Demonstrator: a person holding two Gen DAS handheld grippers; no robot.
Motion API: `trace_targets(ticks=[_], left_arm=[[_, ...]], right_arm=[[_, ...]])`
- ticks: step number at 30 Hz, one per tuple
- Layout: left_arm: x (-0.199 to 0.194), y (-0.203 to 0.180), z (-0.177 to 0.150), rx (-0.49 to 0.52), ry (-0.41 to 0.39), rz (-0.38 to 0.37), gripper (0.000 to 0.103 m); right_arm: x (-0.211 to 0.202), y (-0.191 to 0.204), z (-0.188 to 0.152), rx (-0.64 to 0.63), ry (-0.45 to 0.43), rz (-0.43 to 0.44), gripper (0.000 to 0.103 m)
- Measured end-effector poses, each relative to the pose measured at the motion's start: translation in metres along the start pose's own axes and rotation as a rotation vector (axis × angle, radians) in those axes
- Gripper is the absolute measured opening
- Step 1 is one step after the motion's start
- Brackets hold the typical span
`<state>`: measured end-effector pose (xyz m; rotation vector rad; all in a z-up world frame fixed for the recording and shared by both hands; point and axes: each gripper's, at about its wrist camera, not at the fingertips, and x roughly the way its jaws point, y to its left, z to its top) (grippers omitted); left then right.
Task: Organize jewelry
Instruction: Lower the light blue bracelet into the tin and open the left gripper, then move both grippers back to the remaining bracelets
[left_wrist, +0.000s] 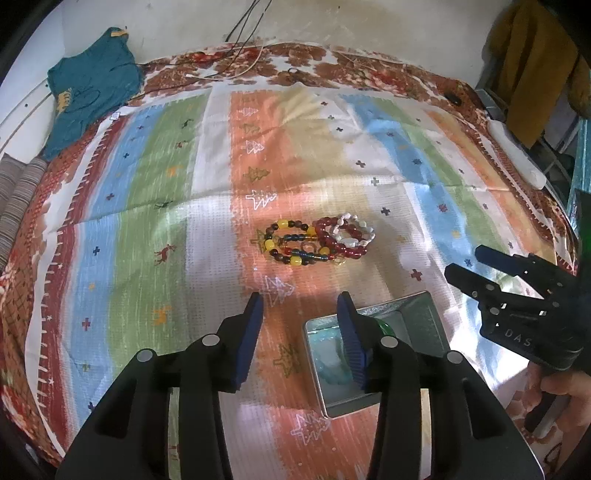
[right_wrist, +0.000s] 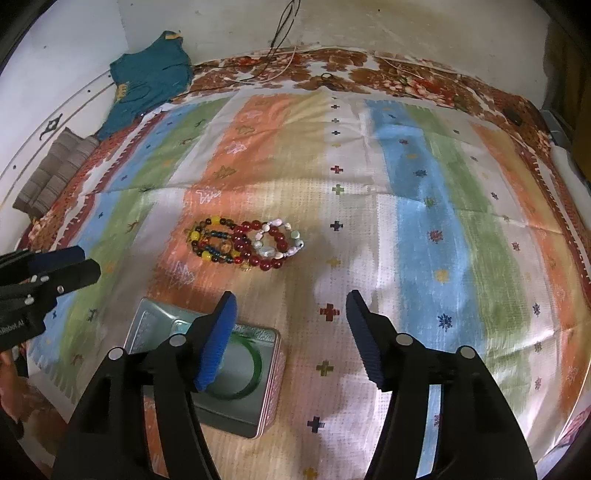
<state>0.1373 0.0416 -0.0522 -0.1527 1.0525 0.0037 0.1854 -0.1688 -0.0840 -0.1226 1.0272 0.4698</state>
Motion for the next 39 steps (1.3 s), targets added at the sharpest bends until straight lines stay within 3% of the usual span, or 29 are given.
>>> trace_targets(ticks=[11, 28, 39], left_arm=[[0.020, -0.007, 0.009, 0.022, 0.033, 0.033, 0.045], [0.048, -0.004, 0.027, 0.013, 0.071, 0.049, 0.046], [0.073, -0.004, 0.037, 0.027, 0.110, 0.062, 0.047]], right_arm=[[0.011, -0.003, 0.011, 0.002, 0.001, -0.027, 0.070], [0.036, -0.007, 0.028, 0.019, 0.027, -0.024, 0.071], [0.059, -0.010, 0.037, 0.000, 0.055, -0.072, 0.071]])
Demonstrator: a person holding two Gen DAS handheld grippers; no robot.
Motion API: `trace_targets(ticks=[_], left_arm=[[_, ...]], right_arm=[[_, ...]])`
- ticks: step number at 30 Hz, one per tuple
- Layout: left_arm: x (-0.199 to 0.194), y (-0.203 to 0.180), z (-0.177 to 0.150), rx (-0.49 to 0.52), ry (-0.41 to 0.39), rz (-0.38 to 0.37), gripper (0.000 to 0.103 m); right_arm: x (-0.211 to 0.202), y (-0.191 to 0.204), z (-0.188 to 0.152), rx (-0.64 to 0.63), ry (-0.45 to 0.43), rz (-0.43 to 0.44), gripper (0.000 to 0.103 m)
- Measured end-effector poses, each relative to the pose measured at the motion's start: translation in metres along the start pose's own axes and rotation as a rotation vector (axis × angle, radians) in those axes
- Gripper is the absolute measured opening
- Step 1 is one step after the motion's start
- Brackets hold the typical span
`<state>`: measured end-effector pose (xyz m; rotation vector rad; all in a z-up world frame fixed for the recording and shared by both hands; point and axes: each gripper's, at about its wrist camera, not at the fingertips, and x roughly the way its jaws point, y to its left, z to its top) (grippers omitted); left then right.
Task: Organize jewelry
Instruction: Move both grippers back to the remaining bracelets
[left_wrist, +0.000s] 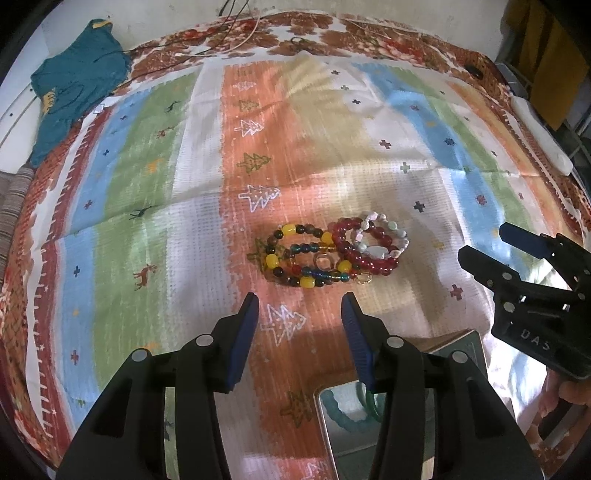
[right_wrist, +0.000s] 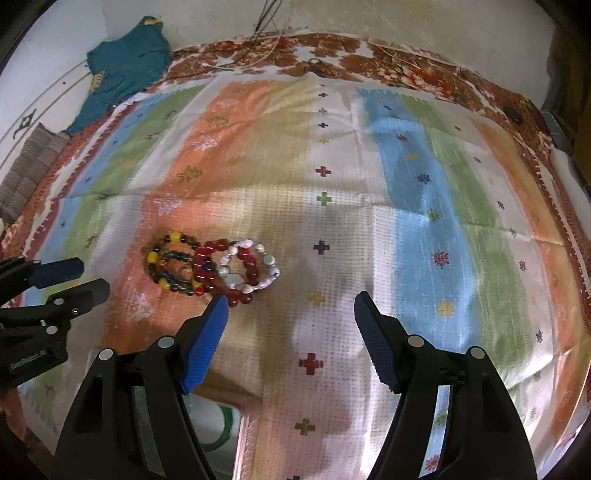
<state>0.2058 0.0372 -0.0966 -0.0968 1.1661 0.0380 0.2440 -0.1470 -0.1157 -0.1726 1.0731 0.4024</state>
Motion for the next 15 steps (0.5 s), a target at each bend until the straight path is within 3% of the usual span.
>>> trace_targets(ticks=[15], left_arm=[[0.033, 0.008, 0.013, -0.027, 0.055, -0.004, 0.047]], right_arm=[[0.026, -0.001, 0.018, -0.004, 0.025, -0.003, 0.071]])
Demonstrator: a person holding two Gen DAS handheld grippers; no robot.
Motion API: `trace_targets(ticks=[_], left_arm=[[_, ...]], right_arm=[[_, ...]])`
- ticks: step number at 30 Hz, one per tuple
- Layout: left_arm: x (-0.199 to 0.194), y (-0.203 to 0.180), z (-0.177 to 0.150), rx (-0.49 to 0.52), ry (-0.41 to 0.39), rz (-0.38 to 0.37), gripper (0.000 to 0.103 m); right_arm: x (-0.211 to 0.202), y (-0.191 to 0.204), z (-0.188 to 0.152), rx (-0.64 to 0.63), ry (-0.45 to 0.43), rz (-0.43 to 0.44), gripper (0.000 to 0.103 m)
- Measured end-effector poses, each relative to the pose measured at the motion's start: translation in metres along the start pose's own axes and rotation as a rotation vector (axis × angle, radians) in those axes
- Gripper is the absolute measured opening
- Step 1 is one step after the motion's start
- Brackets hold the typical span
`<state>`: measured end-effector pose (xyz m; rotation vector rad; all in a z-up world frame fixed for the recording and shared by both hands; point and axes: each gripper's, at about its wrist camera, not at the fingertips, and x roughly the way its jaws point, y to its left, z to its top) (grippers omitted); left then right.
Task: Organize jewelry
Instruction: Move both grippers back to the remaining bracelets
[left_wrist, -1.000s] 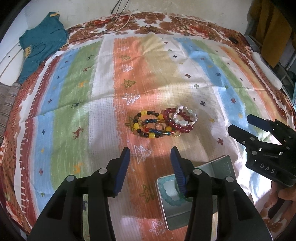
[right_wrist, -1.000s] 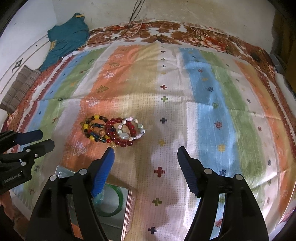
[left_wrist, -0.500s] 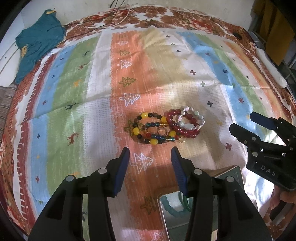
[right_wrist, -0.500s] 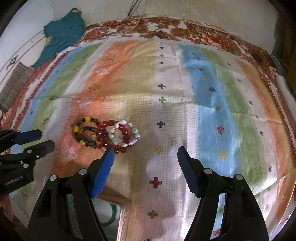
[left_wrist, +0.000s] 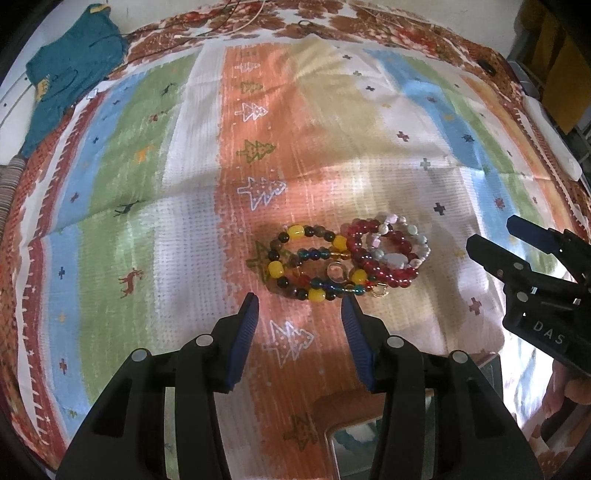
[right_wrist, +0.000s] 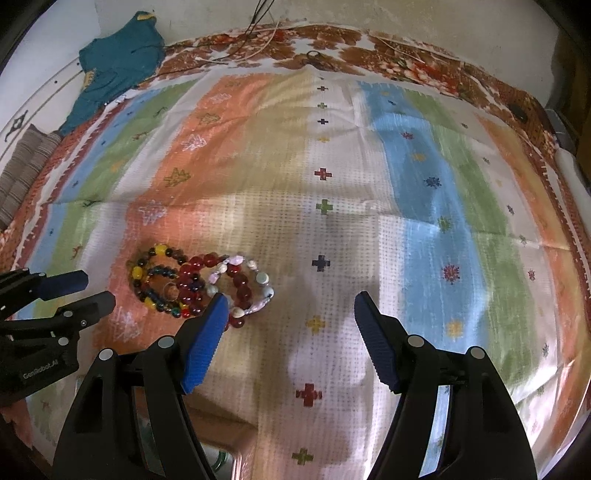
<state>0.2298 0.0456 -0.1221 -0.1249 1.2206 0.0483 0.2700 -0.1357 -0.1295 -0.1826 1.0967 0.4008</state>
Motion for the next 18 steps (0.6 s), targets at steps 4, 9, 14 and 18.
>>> trace_targets(ticks=[4, 9, 14, 18], left_arm=[[0.009, 0.000, 0.004, -0.001, 0.015, 0.002, 0.047], [0.020, 0.002, 0.009, -0.012, 0.032, -0.009, 0.047], [0.028, 0.003, 0.015, -0.008, 0.042, -0.019, 0.047], [0.034, 0.004, 0.020, -0.004, 0.045, -0.035, 0.047]], right_arm=[[0.008, -0.001, 0.003, -0.003, 0.012, 0.001, 0.071], [0.021, -0.001, 0.007, 0.000, 0.032, -0.007, 0.071], [0.036, -0.001, 0.009, -0.009, 0.058, -0.017, 0.071], [0.048, -0.002, 0.009, -0.011, 0.082, -0.021, 0.071]])
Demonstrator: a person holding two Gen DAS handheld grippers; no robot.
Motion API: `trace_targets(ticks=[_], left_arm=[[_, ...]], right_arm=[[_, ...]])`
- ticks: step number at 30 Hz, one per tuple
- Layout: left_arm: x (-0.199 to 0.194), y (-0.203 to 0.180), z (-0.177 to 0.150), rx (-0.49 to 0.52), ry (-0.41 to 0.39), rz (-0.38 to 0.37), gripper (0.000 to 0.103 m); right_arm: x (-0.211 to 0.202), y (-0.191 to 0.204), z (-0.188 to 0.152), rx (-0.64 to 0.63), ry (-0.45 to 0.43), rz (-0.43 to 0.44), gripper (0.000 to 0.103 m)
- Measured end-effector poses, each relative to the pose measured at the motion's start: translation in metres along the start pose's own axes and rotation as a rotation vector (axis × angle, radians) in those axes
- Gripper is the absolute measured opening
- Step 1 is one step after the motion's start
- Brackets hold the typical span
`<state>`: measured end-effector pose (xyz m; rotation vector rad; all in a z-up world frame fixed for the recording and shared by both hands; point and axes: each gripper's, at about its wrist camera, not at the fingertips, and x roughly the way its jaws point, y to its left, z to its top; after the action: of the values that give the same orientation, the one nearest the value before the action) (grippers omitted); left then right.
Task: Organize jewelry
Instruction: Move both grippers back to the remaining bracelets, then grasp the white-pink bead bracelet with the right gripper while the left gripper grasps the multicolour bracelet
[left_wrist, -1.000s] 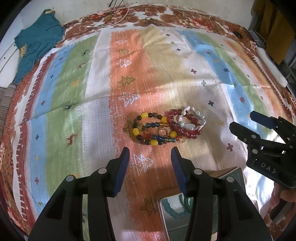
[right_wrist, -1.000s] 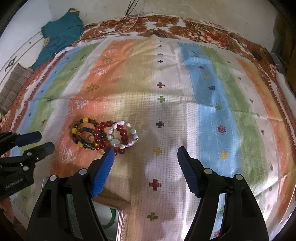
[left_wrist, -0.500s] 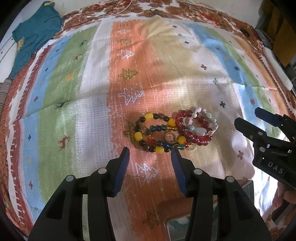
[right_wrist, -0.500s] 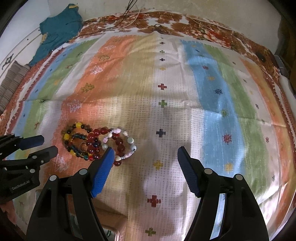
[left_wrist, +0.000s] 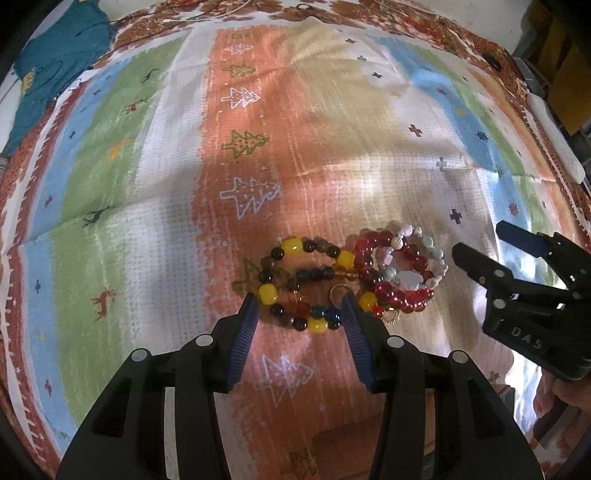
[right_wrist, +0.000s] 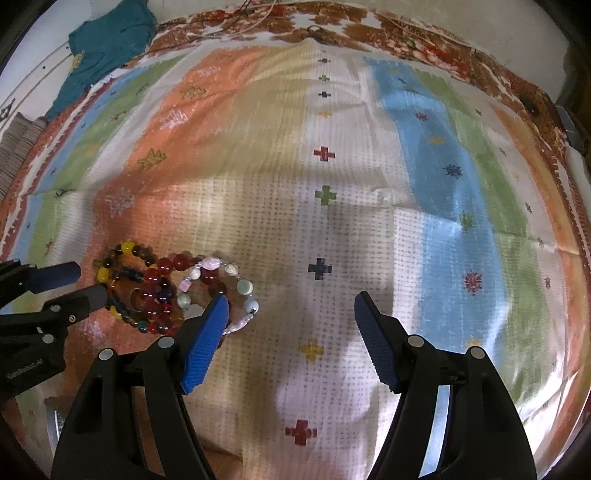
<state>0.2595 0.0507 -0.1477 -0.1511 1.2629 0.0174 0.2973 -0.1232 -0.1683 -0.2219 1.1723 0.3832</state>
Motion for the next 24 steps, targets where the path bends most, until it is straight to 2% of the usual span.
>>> trace_targets(ticks=[11, 19, 24], left_arm=[[0.017, -0.003, 0.012, 0.033, 0.022, -0.032, 0.045], [0.026, -0.003, 0.015, 0.041, 0.036, -0.035, 0.030], [0.037, -0.002, 0.011, 0.061, 0.061, -0.017, 0.023]], right_arm=[[0.017, -0.004, 0.009, 0.001, 0.020, -0.013, 0.071], [0.026, 0.000, 0.012, -0.012, 0.033, -0.010, 0.070], [0.030, 0.002, 0.012, -0.018, 0.041, -0.007, 0.066]])
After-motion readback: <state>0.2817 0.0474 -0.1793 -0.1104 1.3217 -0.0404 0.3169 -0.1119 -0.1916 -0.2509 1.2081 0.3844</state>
